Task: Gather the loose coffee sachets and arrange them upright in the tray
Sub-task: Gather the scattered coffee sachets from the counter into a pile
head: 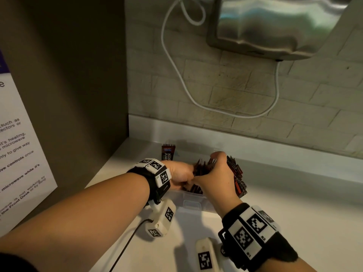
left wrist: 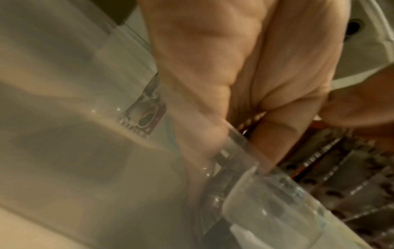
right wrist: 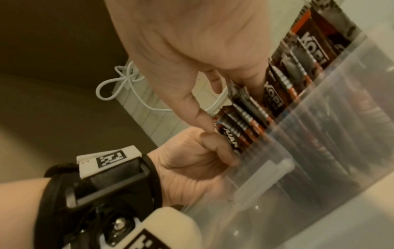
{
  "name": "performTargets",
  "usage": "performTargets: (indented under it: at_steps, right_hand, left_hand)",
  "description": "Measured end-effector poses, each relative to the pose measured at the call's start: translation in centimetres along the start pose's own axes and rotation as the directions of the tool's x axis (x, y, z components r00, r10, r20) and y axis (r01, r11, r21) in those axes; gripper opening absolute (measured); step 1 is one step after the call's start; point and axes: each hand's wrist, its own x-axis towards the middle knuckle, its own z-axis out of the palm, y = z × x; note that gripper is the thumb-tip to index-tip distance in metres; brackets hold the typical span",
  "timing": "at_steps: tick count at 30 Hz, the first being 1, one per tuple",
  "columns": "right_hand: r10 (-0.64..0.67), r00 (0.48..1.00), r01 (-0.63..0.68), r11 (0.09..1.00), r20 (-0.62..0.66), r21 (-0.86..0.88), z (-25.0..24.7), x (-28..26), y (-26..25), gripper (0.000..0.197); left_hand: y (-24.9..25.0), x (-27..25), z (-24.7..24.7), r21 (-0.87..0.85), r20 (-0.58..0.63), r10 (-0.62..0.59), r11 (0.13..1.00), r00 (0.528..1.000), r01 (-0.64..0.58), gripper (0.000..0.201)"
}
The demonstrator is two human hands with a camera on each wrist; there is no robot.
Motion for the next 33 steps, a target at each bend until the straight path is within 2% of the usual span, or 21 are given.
performTargets:
  at_steps: [1,2,5,8,10,12,14,16,18,20,23,24,26,28,29,31,33]
  right_hand:
    - [-0.011,1.000,0.011,1.000,0.001,-0.010,-0.2,0.0,-0.1,0.073]
    - [-0.035,0.999,0.035,0.999,-0.002,-0.030,-0.5,0.0,-0.2,0.069]
    - [-0.158,0.985,0.150,0.983,-0.068,-0.109,-1.7,-0.2,-0.7,0.054]
    - [-0.212,0.956,0.202,0.977,-0.203,-0.072,-4.1,0.1,-0.8,0.041]
    - [-0.157,0.935,0.180,0.983,-0.319,0.043,-5.9,0.6,-0.3,0.032]
    - [-0.024,0.935,0.091,0.981,-0.354,0.174,-7.3,0.9,0.7,0.032]
    - [0.142,0.956,-0.068,0.959,-0.259,0.274,-7.9,1.3,1.7,0.039]
    - [0.281,0.957,-0.243,0.915,-0.076,0.323,-7.7,1.6,2.8,0.049]
    - [0.346,0.934,-0.355,0.869,0.091,0.346,-6.8,1.9,3.9,0.058]
    - [0.360,0.914,-0.404,0.843,0.186,0.356,-5.9,2.2,4.9,0.065]
    - [0.343,0.916,-0.399,0.842,0.210,0.365,-5.0,2.5,5.4,0.069]
    - [0.340,0.917,-0.395,0.840,0.208,0.372,-5.0,2.5,5.3,0.067]
    - [0.339,0.918,-0.393,0.841,0.205,0.371,-5.0,2.5,5.2,0.066]
    - [0.336,0.919,-0.390,0.848,0.205,0.359,-5.1,2.5,5.2,0.066]
    - [0.334,0.920,-0.387,0.849,0.204,0.358,-5.0,2.5,5.2,0.065]
    - [0.328,0.923,-0.381,0.848,0.200,0.369,-4.9,2.5,5.2,0.061]
    - [0.319,0.926,-0.373,0.846,0.200,0.380,-4.9,2.5,5.2,0.058]
  left_hand:
    - [0.3,-0.3,0.1,0.052,-0.002,-0.006,0.999,1.000,0.006,0.014]
    - [0.9,-0.7,0.4,0.100,-0.007,-0.024,0.995,1.000,0.024,0.015]
    - [1.5,-0.8,0.7,0.215,-0.100,-0.066,0.973,0.993,0.086,0.049]
    - [1.7,-0.9,1.1,0.262,-0.116,-0.083,0.959,0.990,0.111,0.078]
    - [1.9,-0.6,1.1,0.269,-0.166,-0.092,0.954,0.982,0.135,0.082]
    - [2.1,-0.6,1.4,0.262,-0.197,-0.073,0.957,0.978,0.125,0.089]
    - [2.5,-0.3,1.6,0.256,-0.227,-0.024,0.963,0.974,0.083,0.087]
    - [2.5,0.1,2.1,0.231,-0.251,-0.007,0.971,0.968,0.067,0.078]
    - [2.6,0.5,2.5,0.147,-0.243,0.002,0.988,0.970,0.035,0.077]
    - [2.5,0.6,2.9,0.040,-0.267,0.011,0.999,0.964,-0.001,0.079]
    - [2.5,0.5,3.2,-0.108,-0.279,-0.044,0.994,0.959,0.014,0.076]
    - [2.5,0.2,3.1,-0.159,-0.257,-0.064,0.987,0.964,0.023,0.067]
    - [3.0,-0.9,2.9,-0.320,-0.140,-0.094,0.946,0.986,0.045,0.033]
    - [3.7,-1.8,2.9,-0.505,-0.001,-0.044,0.863,0.999,0.038,0.017]
    - [3.9,-1.7,3.0,-0.559,0.022,-0.014,0.829,1.000,0.024,0.020]
    - [4.2,-1.4,3.2,-0.629,0.025,0.015,0.778,1.000,0.004,0.041]
    - [4.4,-1.2,3.9,-0.660,-0.040,-0.014,0.751,0.999,-0.016,0.050]
